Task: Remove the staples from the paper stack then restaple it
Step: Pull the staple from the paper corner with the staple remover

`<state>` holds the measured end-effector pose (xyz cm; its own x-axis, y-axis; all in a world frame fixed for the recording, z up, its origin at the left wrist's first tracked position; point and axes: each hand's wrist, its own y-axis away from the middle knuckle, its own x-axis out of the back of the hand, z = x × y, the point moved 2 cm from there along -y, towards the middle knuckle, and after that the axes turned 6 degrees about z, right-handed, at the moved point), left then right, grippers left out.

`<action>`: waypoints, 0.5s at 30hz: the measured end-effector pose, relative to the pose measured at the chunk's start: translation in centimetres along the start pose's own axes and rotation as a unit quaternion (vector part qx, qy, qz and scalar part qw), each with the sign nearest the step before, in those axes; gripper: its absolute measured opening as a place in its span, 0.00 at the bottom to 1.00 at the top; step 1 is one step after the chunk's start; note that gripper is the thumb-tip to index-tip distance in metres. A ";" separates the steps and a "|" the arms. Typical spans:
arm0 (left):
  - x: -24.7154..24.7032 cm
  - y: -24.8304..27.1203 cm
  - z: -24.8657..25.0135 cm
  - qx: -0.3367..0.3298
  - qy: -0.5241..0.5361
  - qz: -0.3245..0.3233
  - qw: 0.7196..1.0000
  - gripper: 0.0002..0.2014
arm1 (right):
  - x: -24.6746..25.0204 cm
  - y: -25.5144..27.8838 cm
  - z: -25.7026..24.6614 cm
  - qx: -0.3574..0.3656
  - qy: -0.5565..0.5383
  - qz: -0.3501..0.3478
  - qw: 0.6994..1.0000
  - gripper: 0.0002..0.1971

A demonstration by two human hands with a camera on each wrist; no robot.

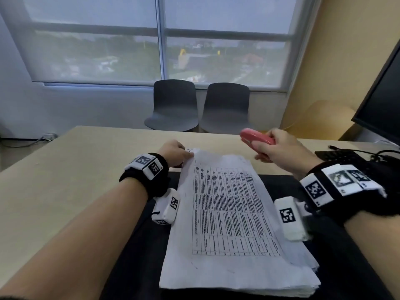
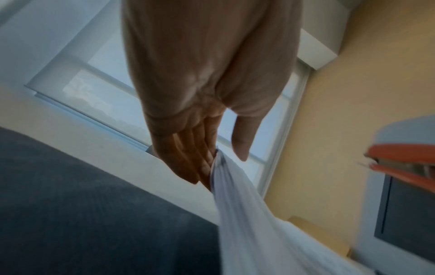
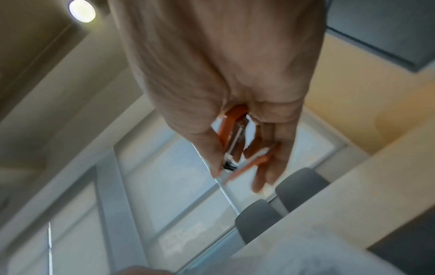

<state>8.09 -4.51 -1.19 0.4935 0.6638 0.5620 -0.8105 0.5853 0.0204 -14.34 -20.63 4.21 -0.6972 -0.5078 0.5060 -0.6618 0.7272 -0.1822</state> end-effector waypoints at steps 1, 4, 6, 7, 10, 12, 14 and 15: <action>0.0 -0.2 -0.1 0.002 0.036 0.001 0.999 0.12 | -1.0 0.1 -0.4 0.004 -0.072 0.002 0.997 0.11; 0.3 -0.1 -0.2 -0.019 0.106 -0.010 0.994 0.10 | -3.5 0.9 -1.7 -0.005 -0.218 -0.040 0.975 0.13; 0.8 0.2 -0.1 -0.045 0.126 -0.005 0.991 0.09 | -5.1 1.4 -2.1 -0.032 -0.238 -0.105 0.965 0.16; 1.1 0.4 -0.1 -0.053 0.136 -0.002 0.989 0.09 | -5.9 1.6 -2.3 -0.042 -0.216 -0.135 0.966 0.16; 1.6 0.9 0.4 -0.068 0.155 0.005 0.986 0.09 | -8.0 1.5 -2.7 -0.039 -0.149 -0.162 0.975 0.16; 1.6 1.2 0.7 -0.069 0.161 0.002 0.985 0.08 | -8.7 0.9 -2.5 -0.051 -0.158 -0.166 0.972 0.17; 1.5 1.3 0.7 -0.067 0.163 0.001 0.984 0.06 | -8.8 0.2 -2.2 -0.035 -0.154 -0.169 0.973 0.16; 1.5 1.2 0.7 -0.065 0.164 -0.001 0.984 0.05 | -8.6 -0.2 -1.9 -0.020 -0.152 -0.168 0.974 0.15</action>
<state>7.61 -3.13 0.19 0.5873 0.7649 0.2645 -0.7731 0.6269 -0.0963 -7.66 -15.51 1.51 -0.4958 -0.8292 0.2580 -0.8600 0.5101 -0.0132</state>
